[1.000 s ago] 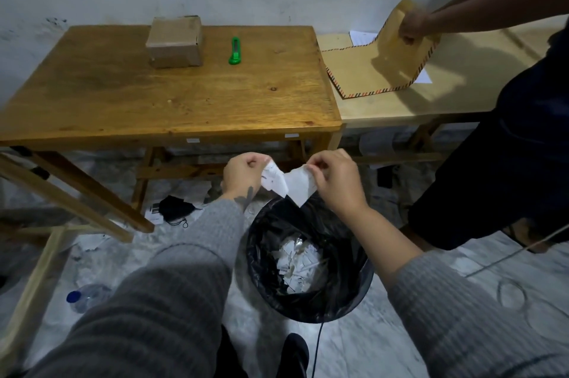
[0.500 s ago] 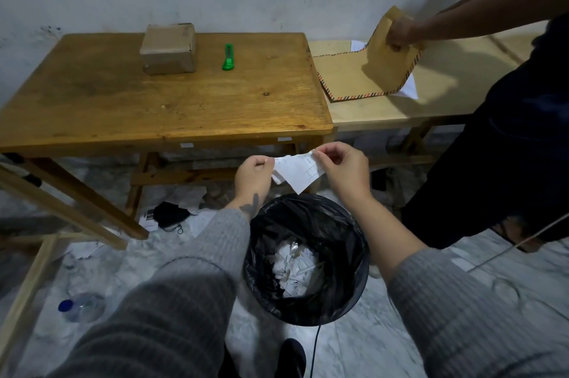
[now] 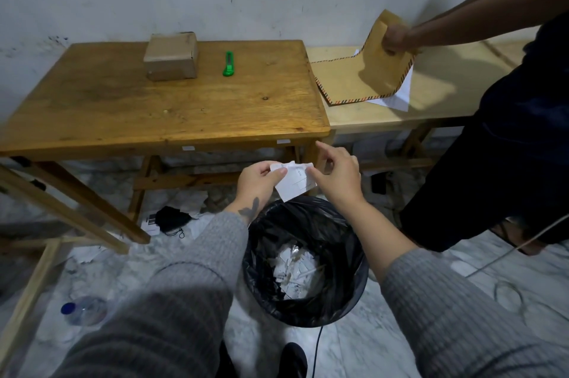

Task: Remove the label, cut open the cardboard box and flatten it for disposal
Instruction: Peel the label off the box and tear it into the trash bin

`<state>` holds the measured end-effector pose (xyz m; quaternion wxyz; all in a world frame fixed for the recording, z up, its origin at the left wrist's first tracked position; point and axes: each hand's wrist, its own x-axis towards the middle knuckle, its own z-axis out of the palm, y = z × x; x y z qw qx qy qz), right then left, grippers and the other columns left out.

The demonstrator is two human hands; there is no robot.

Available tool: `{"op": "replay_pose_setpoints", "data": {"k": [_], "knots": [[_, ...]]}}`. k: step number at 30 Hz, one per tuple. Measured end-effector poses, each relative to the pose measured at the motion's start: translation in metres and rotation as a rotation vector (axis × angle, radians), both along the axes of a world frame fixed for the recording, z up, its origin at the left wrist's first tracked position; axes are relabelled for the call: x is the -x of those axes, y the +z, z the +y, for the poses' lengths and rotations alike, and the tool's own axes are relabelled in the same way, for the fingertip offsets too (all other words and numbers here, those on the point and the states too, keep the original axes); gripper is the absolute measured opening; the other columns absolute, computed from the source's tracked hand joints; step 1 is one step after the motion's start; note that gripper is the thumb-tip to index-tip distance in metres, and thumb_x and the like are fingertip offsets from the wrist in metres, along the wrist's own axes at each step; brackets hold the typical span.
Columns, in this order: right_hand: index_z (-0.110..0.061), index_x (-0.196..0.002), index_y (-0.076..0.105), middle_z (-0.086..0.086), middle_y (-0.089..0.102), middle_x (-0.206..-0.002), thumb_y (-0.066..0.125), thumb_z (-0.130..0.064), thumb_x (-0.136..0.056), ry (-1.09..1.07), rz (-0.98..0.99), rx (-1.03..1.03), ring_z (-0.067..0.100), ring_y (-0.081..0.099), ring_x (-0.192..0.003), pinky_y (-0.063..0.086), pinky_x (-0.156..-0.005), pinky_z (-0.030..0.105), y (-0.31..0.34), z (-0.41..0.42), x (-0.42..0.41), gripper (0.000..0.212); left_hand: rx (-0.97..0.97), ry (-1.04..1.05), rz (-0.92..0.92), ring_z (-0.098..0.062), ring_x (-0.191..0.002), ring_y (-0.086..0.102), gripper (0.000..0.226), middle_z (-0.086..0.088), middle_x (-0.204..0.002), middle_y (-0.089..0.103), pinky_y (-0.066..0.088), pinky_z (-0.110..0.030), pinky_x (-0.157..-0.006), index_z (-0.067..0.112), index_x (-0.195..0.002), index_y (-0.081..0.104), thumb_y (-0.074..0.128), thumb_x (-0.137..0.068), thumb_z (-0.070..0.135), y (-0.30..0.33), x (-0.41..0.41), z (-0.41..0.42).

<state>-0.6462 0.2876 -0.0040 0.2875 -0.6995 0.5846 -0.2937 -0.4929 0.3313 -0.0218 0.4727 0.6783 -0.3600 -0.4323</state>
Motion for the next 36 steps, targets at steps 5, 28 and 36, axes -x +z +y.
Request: {"op": "replay_pose_setpoints", "data": {"k": [5, 28, 36], "knots": [[-0.035, -0.111, 0.066, -0.013, 0.065, -0.115, 0.065, -0.035, -0.084, 0.201, 0.143, -0.054, 0.015, 0.045, -0.121, 0.016, -0.114, 0.049, 0.009, 0.001, -0.002, 0.027, 0.005, -0.110, -0.130, -0.014, -0.087, 0.065, 0.008, 0.003, -0.090, 0.071, 0.046, -0.026, -0.068, 0.023, -0.094, 0.071, 0.063, -0.091, 0.023, 0.003, 0.004, 0.005], [-0.018, -0.074, 0.063, -0.009, 0.062, -0.081, 0.064, -0.019, -0.081, 0.211, 0.217, 0.381, 0.015, 0.049, -0.097, 0.015, -0.112, 0.034, 0.004, 0.010, 0.001, 0.007, -0.071, -0.144, -0.168, -0.014, -0.081, 0.062, 0.015, 0.001, -0.087, 0.069, 0.047, -0.022, -0.059, 0.026, -0.080, 0.070, 0.060, -0.091, 0.026, 0.015, 0.015, -0.008], [-0.016, -0.073, 0.061, -0.007, 0.060, -0.075, 0.062, -0.013, -0.078, 0.264, 0.267, 0.505, 0.017, 0.051, -0.090, 0.015, -0.113, 0.037, 0.005, 0.013, 0.001, 0.007, -0.231, -0.020, 0.185, -0.017, -0.079, 0.062, 0.012, -0.007, -0.090, 0.068, 0.046, -0.021, -0.055, 0.009, -0.097, 0.069, 0.059, -0.091, 0.011, 0.018, 0.016, -0.011]]}}
